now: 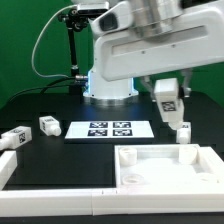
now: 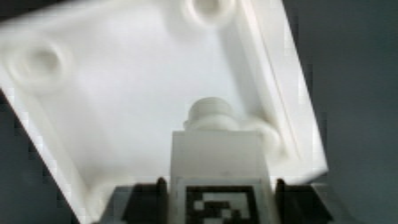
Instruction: Assemble one leg
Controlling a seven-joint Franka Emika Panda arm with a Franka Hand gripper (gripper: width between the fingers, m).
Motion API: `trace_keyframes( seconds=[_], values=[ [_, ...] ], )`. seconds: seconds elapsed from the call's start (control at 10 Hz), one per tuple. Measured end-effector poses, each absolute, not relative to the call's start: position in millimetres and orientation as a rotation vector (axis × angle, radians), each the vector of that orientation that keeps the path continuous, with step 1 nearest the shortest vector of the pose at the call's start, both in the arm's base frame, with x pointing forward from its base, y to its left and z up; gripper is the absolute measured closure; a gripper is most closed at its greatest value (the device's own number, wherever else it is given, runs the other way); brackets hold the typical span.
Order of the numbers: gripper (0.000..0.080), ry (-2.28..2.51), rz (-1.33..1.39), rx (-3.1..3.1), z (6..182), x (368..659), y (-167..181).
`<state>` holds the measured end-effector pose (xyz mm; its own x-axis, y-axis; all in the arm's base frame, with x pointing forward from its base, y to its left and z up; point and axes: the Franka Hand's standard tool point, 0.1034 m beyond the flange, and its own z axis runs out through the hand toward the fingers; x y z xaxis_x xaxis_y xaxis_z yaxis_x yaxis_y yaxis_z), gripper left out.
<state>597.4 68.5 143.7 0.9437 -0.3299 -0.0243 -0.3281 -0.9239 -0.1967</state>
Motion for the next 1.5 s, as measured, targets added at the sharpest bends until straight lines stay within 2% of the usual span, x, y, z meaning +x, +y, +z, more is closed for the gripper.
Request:
trace_keyframes(
  seconds=[0.1,0.3,0.6,0.7,0.9,1.1,1.4,1.5],
  values=[
    [0.0515,0.347,-0.16,-2.917,140.9,607.7,71.9],
    [0.0515,0.389,-0.398,-2.903,139.4,610.9,72.2],
    [0.0515,0.376,-0.611,-2.882,137.2,611.2,76.7],
    [0.0515,0.238,-0.555,-2.932,127.6,605.3,94.2],
    [0.0515,0.085,-0.552,-2.982,122.2,610.6,110.2],
    [0.0515,0.095,-0.635,-2.978,110.9,610.6,92.7],
    [0.0515,0.07,-0.634,-2.981,109.8,611.3,95.2],
    [0.0515,0.014,-0.619,-2.999,102.2,613.4,95.7]
  ],
)
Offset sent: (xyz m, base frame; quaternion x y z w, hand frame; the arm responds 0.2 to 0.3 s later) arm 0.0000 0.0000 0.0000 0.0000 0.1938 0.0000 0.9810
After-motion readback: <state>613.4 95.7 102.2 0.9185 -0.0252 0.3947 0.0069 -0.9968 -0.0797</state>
